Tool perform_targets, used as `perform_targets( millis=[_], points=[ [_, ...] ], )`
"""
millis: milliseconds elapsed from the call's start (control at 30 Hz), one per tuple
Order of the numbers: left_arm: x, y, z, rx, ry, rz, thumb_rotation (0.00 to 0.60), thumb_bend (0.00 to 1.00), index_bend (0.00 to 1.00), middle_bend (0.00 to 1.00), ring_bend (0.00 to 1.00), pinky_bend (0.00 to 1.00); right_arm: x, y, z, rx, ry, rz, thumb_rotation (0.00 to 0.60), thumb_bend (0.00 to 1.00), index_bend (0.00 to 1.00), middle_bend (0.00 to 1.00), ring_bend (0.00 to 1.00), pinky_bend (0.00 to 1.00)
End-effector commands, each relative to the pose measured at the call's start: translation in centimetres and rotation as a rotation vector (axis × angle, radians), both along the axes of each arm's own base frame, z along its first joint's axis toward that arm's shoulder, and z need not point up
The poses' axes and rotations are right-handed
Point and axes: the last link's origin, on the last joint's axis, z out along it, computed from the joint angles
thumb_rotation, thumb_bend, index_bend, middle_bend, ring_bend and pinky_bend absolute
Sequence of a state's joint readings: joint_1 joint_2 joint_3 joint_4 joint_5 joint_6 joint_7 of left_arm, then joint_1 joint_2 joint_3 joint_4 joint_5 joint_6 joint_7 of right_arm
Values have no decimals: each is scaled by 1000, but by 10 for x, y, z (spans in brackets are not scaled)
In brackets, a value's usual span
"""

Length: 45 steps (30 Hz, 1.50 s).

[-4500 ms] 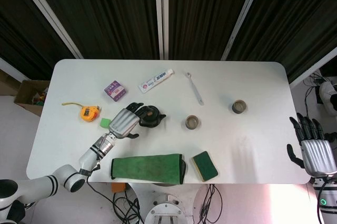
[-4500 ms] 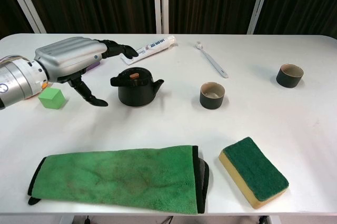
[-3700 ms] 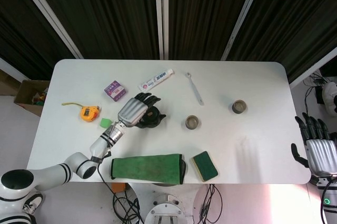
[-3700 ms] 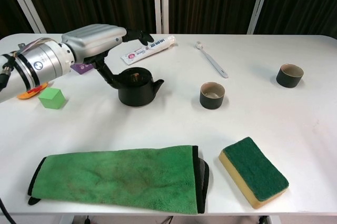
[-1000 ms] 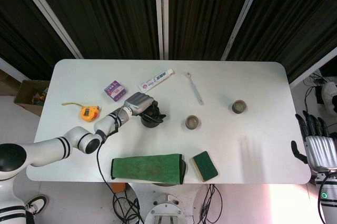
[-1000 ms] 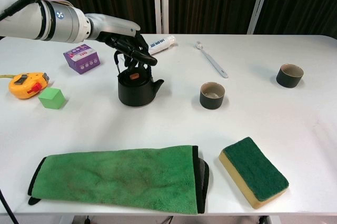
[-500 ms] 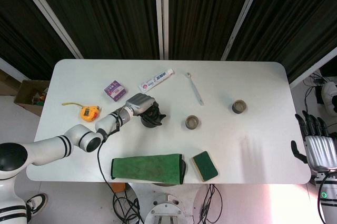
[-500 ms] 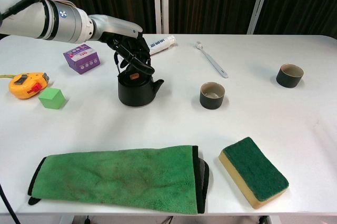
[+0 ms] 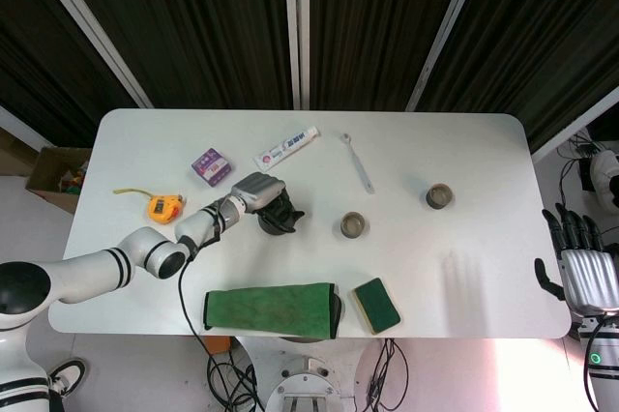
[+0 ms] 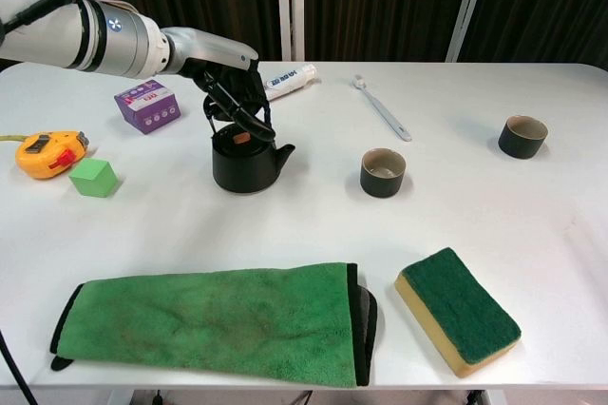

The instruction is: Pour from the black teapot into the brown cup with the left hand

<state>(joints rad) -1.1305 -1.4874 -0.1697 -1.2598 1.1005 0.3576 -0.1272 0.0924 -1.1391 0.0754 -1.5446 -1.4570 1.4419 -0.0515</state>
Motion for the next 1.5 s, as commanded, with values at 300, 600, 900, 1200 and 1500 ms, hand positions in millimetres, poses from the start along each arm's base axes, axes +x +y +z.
perform_targets(
  millis=[300,600,900,1200,1500],
  points=[
    [0,0,2,-1,-1,-4,365,0,802,857,817,364,0,0,0,-9,-4,12,600,453,0,0,0,0],
    [2,-3,8,75,-74,-26,366,0,892,932,857,401,0,-1,-2,-2,-4,9,600,453,0,0,0,0],
    [6,-13,5,210,-174,-53,408,0,998,1000,922,480,0,0,-2,-2,-5,12,600,454,0,0,0,0],
    [8,-24,0,314,-220,-56,452,0,1000,1000,973,493,2,-1,-3,6,-2,14,600,453,0,0,0,0],
    [6,-26,-5,373,-262,-39,433,7,1000,1000,998,443,2,-1,-6,15,-2,14,600,453,0,0,0,0]
  ],
)
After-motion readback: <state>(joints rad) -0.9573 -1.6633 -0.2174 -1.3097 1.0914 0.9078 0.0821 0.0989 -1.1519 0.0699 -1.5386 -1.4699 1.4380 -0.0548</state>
